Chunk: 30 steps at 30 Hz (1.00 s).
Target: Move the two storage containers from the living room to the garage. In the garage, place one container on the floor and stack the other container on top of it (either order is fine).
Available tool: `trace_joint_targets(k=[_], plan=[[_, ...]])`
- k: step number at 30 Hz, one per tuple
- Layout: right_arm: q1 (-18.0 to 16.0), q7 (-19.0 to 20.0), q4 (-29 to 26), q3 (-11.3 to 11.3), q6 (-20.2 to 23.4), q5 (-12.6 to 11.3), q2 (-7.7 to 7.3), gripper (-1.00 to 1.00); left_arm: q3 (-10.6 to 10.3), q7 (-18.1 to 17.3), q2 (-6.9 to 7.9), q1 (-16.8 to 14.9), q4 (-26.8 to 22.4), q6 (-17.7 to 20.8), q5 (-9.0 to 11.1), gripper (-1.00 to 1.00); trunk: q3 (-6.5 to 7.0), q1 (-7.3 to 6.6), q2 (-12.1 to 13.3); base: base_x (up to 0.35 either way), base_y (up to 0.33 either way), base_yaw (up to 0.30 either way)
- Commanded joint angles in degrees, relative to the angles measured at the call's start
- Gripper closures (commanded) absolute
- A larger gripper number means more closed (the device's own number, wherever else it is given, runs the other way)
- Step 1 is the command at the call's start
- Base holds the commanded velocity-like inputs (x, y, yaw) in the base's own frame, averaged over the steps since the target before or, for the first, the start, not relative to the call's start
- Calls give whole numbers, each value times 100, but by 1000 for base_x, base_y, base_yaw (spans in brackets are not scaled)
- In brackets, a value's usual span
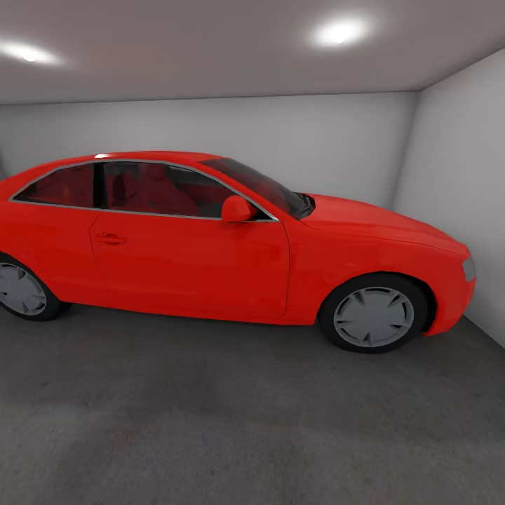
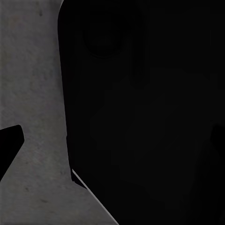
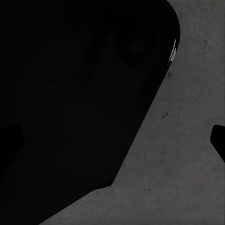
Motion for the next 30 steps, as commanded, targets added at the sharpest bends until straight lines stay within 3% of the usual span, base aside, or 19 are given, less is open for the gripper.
trace_joint_targets(k=[1,30], plan=[[-1,0,0,26,0,-2,-1,-100,1,-1,0,-1,1,-1,0,-100,-3,0,-2,0,0,0],[-1,0,0,26,0,-2,-1,-100,1,-1,0,-1,1,-1,0,-100,-3,0,-2,0,0,0]])
